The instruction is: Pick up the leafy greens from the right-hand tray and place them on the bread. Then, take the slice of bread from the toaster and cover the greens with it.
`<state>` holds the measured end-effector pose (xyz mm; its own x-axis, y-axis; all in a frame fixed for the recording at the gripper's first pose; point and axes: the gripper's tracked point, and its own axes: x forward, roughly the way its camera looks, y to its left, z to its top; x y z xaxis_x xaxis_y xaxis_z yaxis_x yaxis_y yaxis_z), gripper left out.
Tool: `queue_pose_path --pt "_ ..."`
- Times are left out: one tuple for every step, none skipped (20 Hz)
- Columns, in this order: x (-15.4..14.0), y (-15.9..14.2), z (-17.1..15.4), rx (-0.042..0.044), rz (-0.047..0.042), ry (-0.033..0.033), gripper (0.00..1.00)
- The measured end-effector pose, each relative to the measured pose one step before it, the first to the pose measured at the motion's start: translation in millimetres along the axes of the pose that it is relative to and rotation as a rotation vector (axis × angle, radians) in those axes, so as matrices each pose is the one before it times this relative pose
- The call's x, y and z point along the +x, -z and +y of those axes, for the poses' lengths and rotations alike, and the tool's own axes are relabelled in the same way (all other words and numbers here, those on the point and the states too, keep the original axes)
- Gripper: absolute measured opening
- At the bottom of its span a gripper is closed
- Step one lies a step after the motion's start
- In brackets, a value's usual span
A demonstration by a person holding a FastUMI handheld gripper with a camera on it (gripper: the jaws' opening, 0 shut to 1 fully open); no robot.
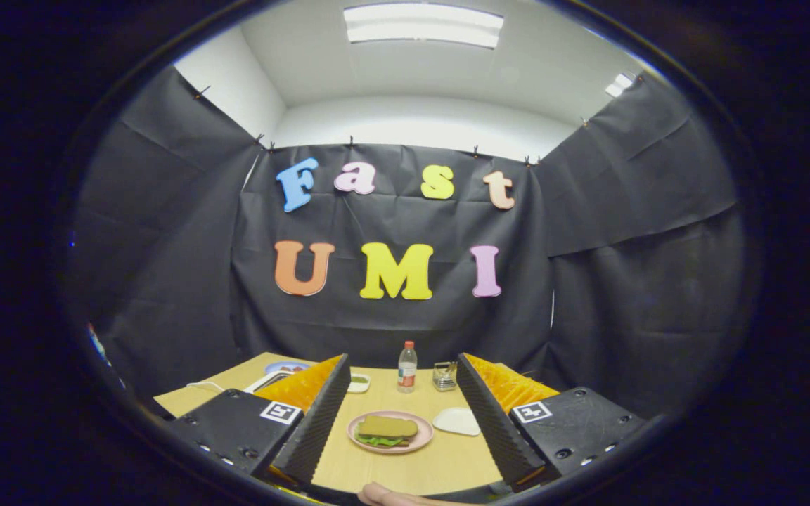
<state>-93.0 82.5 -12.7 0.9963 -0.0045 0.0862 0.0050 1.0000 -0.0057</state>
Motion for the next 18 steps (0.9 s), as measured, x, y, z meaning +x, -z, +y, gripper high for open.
queue_pose_path --pt "-1.39 1.18 4.86 0.00044 0.00022 -0.00642 0.93" --pt "-0.06 0.66 2.07 -0.00274 -0.00072 0.00036 0.93" --pt "-0.32 0.20 1.06 0.00100 -0.00315 0.00377 0.93" --pt "-1.74 0.78 3.99 0.00149 -0.00261 -0.00629 0.93" --pt "-0.17 1.27 3.25 0.00441 -0.00284 -0.00898 0.93" --pt "-0.74 1.18 1.08 0.00424 0.00101 -0.00595 0.93" --pt "-0.69 1.05 0.34 0.00154 0.00331 -0.00355 0.93" --pt "1.13 0.97 -0.60 0.00239 0.00107 -0.00121 0.93" --pt "0.59 1.23 -0.88 0.00050 0.00311 0.00143 0.93" --pt "0.16 1.45 -0.35 0.00125 0.00328 0.00191 0.93" --pt "0.96 2.39 -0.43 0.00108 0.00494 0.00015 0.93" --pt "-0.26 2.67 -0.02 0.00225 0.00706 -0.00074 0.93" --pt "0.31 1.84 0.51 0.00386 0.00626 -0.00234 0.93" --pt "-0.04 1.13 -0.13 0.00265 0.00538 -0.00211 0.93" --pt "0.11 0.14 0.14 0.00084 0.00004 -0.00238 0.93" --pt "0.32 -0.13 -1.05 -0.00144 -0.00252 0.00015 0.93" --pt "0.47 0.55 -1.35 -0.00195 -0.00044 0.00246 0.93" --pt "1.10 2.68 -0.38 -0.00128 0.00260 0.00094 0.93"
